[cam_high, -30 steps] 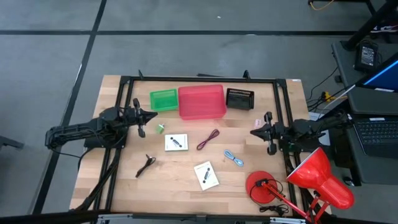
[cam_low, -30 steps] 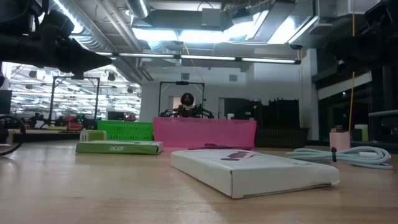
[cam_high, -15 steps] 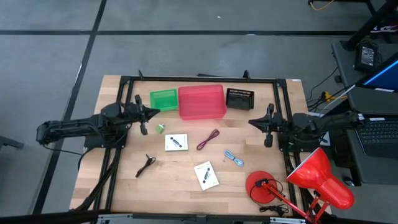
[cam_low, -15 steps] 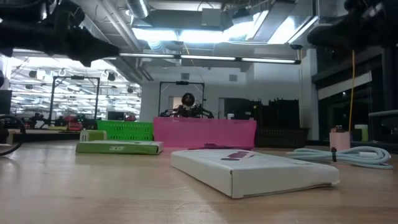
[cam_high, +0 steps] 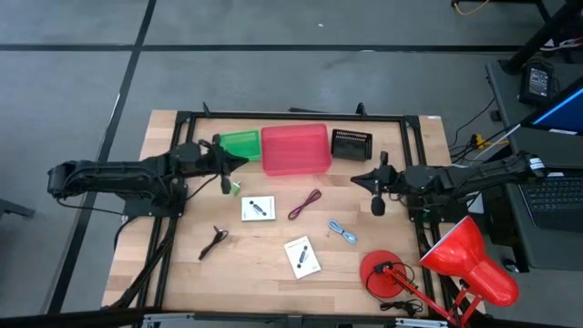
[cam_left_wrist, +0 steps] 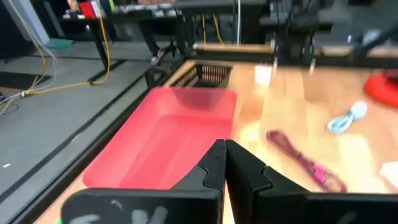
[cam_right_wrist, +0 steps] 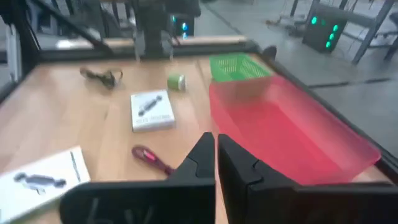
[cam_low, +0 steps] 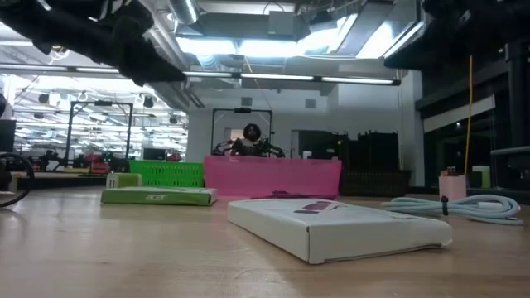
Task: Pick and place items into bin
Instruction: Put the light pink charger adapter into the black bin
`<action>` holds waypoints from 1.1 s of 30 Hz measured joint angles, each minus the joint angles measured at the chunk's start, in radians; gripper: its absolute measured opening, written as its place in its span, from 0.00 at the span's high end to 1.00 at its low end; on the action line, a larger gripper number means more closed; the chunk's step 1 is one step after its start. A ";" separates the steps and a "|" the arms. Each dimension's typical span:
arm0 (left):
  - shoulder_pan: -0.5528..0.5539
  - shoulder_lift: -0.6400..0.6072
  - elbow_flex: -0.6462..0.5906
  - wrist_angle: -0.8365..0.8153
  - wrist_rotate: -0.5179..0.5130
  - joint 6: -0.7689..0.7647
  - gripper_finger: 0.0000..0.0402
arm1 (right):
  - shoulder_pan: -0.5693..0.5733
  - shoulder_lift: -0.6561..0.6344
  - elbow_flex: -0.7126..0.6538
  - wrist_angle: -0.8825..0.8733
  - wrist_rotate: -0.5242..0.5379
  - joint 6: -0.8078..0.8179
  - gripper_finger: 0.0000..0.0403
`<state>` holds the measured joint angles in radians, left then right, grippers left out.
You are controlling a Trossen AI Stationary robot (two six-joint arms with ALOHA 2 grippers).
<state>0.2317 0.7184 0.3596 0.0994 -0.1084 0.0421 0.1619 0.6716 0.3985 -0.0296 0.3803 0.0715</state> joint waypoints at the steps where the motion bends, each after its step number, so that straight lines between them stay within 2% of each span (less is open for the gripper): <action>1: 0.000 0.010 0.000 0.000 0.003 0.019 0.99 | 0.000 0.013 0.000 0.000 0.000 -0.001 0.97; 9: -0.001 0.032 0.001 -0.002 -0.002 0.049 0.99 | 0.000 0.037 0.000 -0.021 0.000 0.058 0.79; 13: -0.001 0.031 0.001 -0.003 -0.002 0.050 0.95 | 0.000 0.035 0.000 -0.043 0.000 0.057 0.69; 21: -0.001 0.031 0.001 -0.006 0.004 0.101 0.75 | 0.000 0.040 0.141 -0.253 0.001 0.056 0.57; 27: -0.001 0.032 0.001 -0.017 0.000 0.111 0.58 | 0.000 0.043 0.212 -0.396 0.056 0.089 0.54; 33: -0.001 0.037 0.001 -0.016 -0.034 0.112 0.47 | 0.000 0.042 0.240 -0.522 0.085 0.181 0.52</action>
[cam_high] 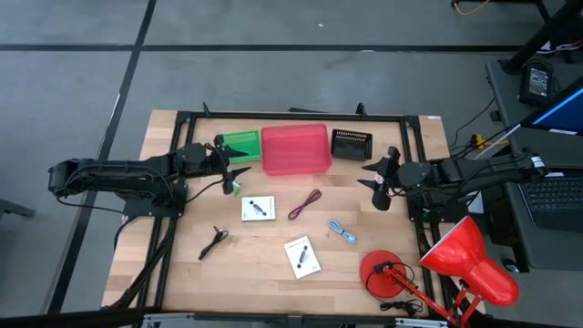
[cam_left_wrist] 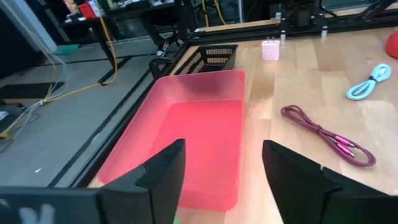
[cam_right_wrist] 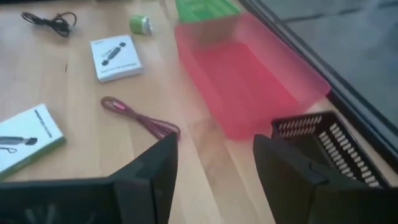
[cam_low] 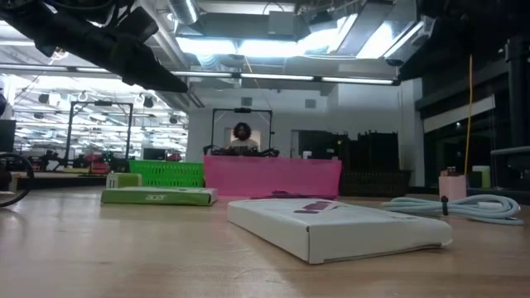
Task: Pick and place items into bin
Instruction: Put the light pink charger adapter into the black bin
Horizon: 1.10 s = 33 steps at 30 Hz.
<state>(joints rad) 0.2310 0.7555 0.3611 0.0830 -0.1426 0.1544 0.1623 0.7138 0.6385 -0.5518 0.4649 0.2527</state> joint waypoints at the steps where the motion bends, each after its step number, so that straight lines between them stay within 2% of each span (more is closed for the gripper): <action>1: 0.000 0.000 0.000 0.000 -0.003 0.003 0.46 | 0.000 0.000 0.005 -0.011 0.000 0.013 0.52; 9: 0.000 0.000 0.000 0.003 -0.003 0.152 0.45 | 0.000 0.026 0.049 -0.163 -0.003 0.089 0.52; 20: 0.000 0.000 0.000 0.005 -0.002 0.144 0.44 | 0.000 0.204 0.164 -0.510 -0.032 0.584 0.52; 26: 0.000 0.000 0.000 0.008 -0.002 0.084 0.44 | 0.000 0.294 0.167 -0.535 -0.148 0.769 0.52; 33: 0.000 0.000 0.000 0.007 -0.002 0.041 0.44 | -0.003 0.373 0.167 -0.601 -0.173 0.962 0.52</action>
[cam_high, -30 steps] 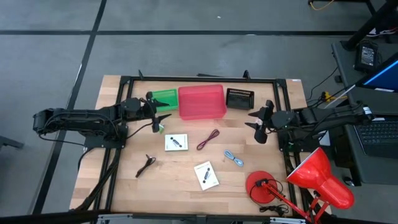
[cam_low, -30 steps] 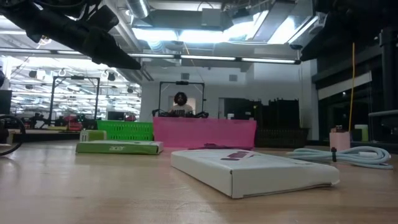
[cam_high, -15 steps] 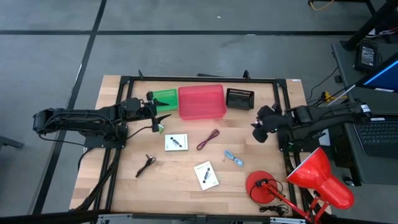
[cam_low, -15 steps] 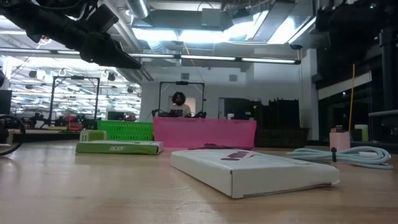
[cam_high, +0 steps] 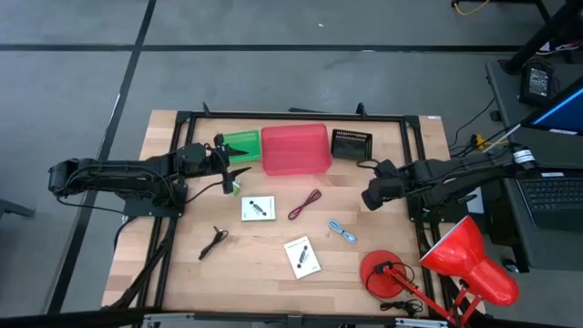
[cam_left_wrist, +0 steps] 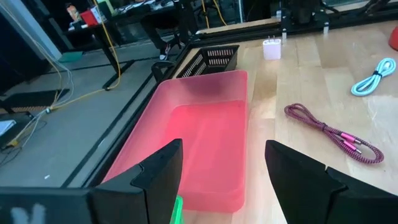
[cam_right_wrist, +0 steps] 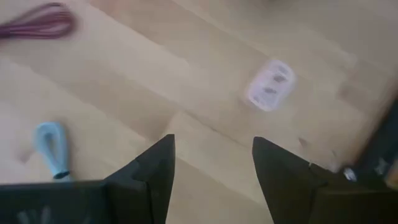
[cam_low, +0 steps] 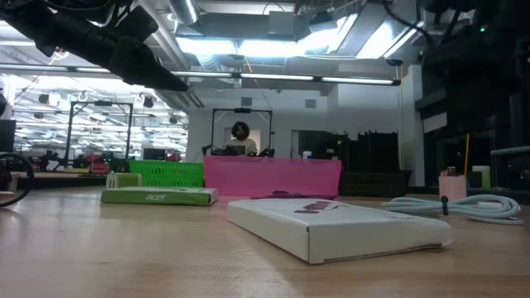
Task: Pick and place items into bin
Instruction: Put the light pink charger adapter into the black bin
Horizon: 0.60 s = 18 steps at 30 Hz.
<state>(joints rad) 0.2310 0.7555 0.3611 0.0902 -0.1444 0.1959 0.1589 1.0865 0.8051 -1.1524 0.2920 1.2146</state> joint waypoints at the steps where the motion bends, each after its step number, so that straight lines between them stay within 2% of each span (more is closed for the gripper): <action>1: 0.000 0.000 0.000 0.000 0.000 0.000 0.44 | -0.004 0.012 0.000 -0.017 0.000 0.024 0.52; 11: 0.000 0.000 0.000 0.000 0.000 0.000 0.44 | -0.057 0.104 -0.037 -0.011 0.022 0.086 0.52; 18: 0.000 0.000 0.000 0.000 0.000 -0.003 0.44 | -0.092 0.125 -0.094 0.105 0.062 0.085 0.52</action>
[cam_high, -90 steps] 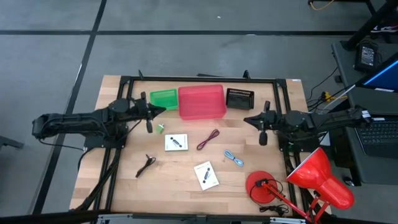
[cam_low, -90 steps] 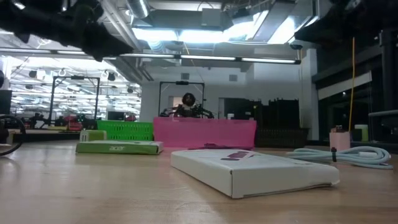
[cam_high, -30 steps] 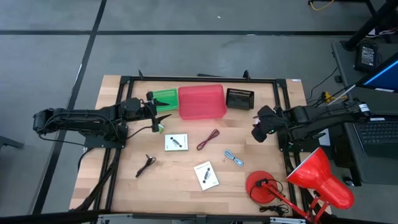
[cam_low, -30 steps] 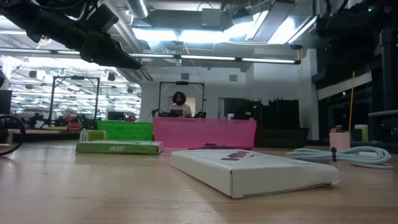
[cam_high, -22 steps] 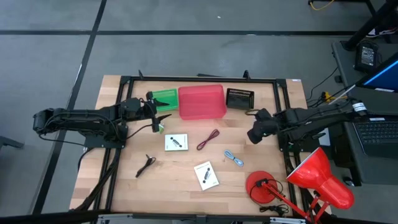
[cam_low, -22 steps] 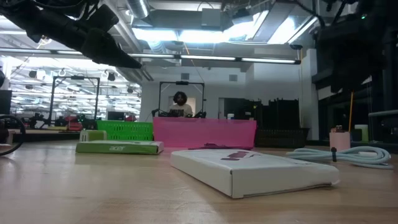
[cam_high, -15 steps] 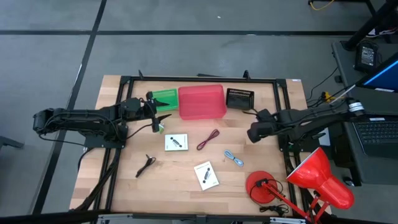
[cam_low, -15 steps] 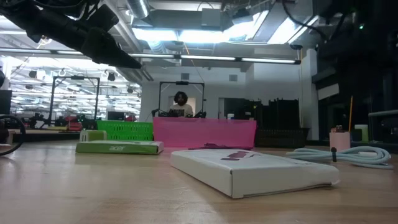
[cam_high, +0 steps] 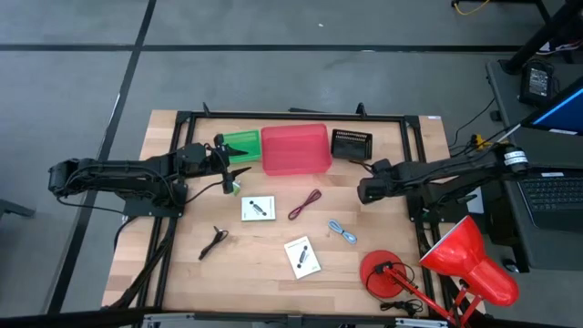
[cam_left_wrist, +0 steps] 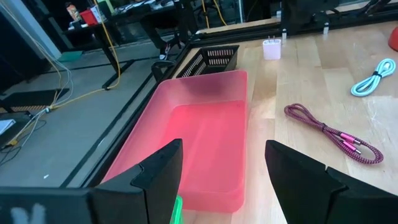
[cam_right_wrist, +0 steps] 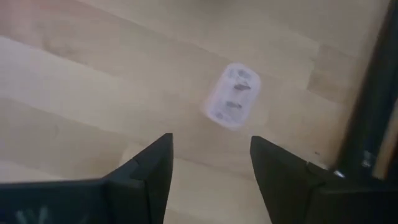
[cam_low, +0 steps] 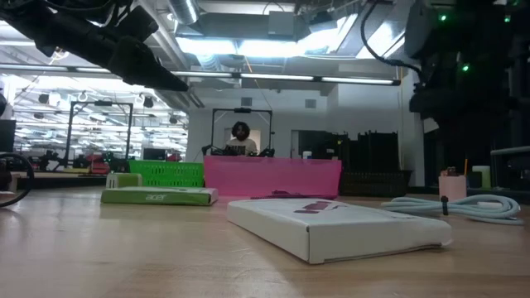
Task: Pick and place items into bin
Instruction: Put the light pink charger adapter into the black bin
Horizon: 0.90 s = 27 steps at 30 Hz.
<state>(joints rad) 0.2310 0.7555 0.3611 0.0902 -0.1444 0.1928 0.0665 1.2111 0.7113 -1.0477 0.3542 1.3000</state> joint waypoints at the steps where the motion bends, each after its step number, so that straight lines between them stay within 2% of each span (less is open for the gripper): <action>1: 0.000 0.000 0.000 0.000 0.000 0.000 0.44 | -0.003 0.000 -0.010 0.024 0.010 -0.001 0.52; 13: 0.000 0.000 0.000 0.003 0.000 0.000 0.44 | -0.082 0.000 -0.125 0.143 0.012 0.000 0.52; 17: 0.000 0.000 0.000 0.003 0.000 0.001 0.44 | -0.097 0.000 -0.160 0.195 0.046 -0.002 0.52; 27: 0.000 0.000 0.000 0.003 0.000 0.003 0.44 | -0.117 0.000 -0.178 0.223 0.082 -0.031 0.52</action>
<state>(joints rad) 0.2308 0.7555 0.3611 0.0937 -0.1444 0.1961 -0.0505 1.2110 0.5335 -0.8248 0.4361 1.2685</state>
